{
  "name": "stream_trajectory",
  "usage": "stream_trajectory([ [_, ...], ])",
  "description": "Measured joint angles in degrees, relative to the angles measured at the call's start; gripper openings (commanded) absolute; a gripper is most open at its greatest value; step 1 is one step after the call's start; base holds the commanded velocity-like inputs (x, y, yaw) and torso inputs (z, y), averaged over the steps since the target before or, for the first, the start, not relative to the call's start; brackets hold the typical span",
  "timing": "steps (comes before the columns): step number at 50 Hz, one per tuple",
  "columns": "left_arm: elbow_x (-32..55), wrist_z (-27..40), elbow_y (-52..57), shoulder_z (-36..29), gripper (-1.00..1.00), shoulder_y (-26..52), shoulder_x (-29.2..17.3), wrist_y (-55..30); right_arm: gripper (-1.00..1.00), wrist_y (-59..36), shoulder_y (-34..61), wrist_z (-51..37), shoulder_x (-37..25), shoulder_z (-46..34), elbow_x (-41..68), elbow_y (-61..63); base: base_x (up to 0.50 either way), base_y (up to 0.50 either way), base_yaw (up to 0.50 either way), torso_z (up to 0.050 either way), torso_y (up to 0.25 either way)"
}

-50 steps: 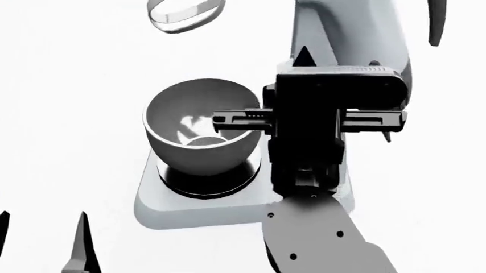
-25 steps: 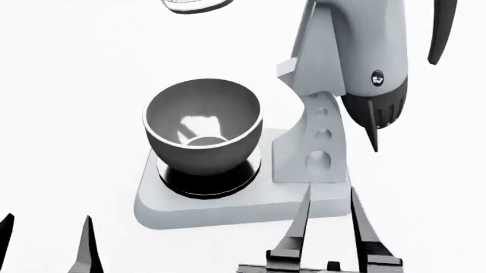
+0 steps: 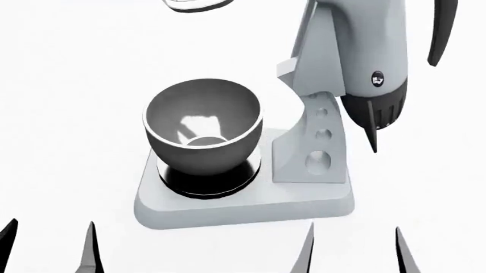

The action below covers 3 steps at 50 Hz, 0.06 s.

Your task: Open the stand mixer head.

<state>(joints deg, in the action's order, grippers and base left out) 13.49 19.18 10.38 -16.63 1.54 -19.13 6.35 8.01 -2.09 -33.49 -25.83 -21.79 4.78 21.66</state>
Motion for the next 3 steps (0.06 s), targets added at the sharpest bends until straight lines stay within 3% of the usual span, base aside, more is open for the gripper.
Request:
stream_trajectory([
  [3, 0.0, 0.1, -0.1, 0.0, 1.00, 0.0, 0.0, 0.0, 1.00, 0.3, 0.0, 0.3, -0.3, 0.0, 0.3, -0.3, 0.00, 0.00, 0.00, 0.000, 0.000],
])
